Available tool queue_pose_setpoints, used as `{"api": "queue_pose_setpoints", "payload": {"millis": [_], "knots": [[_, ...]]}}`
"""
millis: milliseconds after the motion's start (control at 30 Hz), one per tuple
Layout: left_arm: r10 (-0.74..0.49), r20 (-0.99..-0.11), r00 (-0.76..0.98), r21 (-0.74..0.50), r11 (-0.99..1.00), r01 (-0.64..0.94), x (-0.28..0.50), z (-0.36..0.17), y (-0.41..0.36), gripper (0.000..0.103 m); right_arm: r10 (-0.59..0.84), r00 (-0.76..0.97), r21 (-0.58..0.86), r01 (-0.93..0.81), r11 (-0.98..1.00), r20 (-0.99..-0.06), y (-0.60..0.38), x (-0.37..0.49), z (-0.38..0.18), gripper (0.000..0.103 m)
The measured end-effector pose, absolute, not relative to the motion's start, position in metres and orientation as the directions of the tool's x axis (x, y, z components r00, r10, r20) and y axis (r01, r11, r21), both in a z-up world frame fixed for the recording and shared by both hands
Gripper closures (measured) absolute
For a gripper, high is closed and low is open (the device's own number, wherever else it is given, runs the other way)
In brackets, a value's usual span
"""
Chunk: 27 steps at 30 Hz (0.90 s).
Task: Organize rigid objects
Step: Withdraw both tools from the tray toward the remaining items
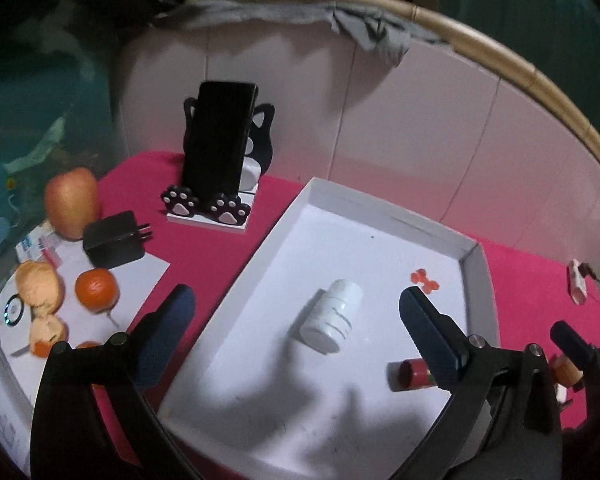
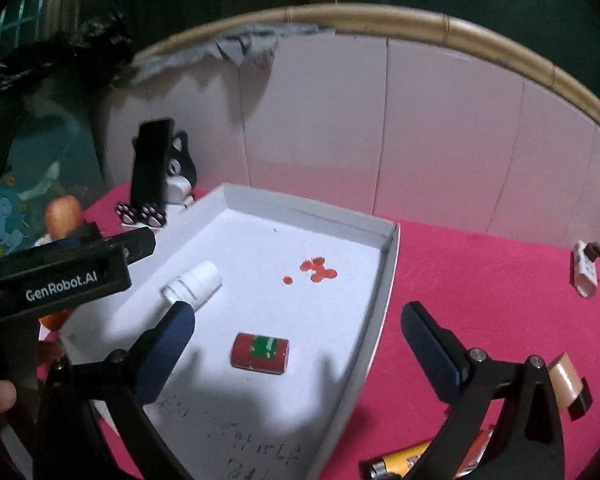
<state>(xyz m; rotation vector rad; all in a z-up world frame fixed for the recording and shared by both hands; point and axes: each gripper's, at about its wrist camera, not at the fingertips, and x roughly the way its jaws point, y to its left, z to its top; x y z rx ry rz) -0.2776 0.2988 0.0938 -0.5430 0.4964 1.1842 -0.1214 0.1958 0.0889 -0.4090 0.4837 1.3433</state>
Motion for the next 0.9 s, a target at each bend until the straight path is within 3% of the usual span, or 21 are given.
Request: {"api": "queue_pose_setpoints", "payload": {"millis": [567,733,900], "knots": [[0.727,-0.545,0.417,-0.151,0.404,-0.902,-0.261,0.119,0.224,0.000,0.854,0.284,-0.005,-0.950,0.313,-0.436,0.097,-0.084,0.116,0.000],[0.668,-0.565,0.485,-0.162,0.487,-0.858,-0.239,0.116,0.212,0.000,0.837,0.361,0.076,-0.901,0.426,-0.411,0.063,-0.039,0.123,0.000],[0.528,-0.612,0.589,-0.175,0.636,-0.751,-0.204,0.107,0.198,0.000,0.810,0.422,0.119,-0.855,0.505,-0.407,0.034,-0.006,0.120,0.000]]}}
